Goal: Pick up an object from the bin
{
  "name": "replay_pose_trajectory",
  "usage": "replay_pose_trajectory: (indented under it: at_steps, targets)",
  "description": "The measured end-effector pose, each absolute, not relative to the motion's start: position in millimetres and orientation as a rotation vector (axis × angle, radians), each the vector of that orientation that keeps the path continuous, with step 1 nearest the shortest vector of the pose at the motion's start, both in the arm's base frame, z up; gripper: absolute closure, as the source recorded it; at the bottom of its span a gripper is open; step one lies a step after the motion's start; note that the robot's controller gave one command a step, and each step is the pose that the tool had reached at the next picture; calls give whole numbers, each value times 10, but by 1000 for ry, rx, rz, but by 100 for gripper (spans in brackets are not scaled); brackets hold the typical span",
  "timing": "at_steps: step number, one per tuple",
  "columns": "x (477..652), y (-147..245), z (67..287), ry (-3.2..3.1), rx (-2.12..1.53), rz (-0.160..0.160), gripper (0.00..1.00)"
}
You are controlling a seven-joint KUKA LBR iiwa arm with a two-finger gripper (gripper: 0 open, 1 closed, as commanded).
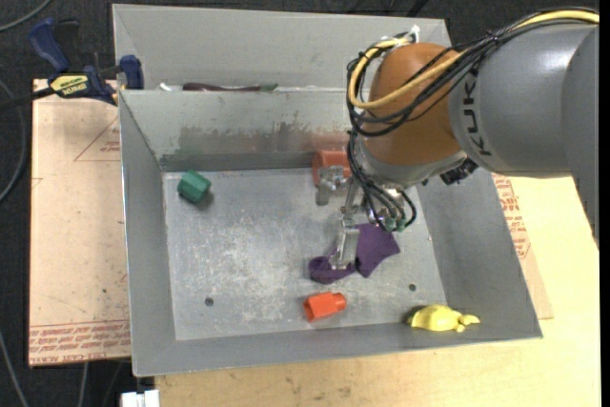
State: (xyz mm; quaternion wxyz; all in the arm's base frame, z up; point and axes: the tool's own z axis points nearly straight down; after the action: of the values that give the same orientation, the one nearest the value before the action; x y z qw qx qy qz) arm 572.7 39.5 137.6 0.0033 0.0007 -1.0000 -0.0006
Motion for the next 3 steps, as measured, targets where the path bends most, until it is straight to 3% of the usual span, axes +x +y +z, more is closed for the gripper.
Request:
replay_pose_trajectory:
  at_steps: [1, 2, 3]
  targets:
    - [5745, 393, 1420, -3142, 1, -2, 0]
    - [5707, 314, 1274, -3147, 113, -4, 0]
    - [5491, -234, 705, -3144, 35, -4, 100]
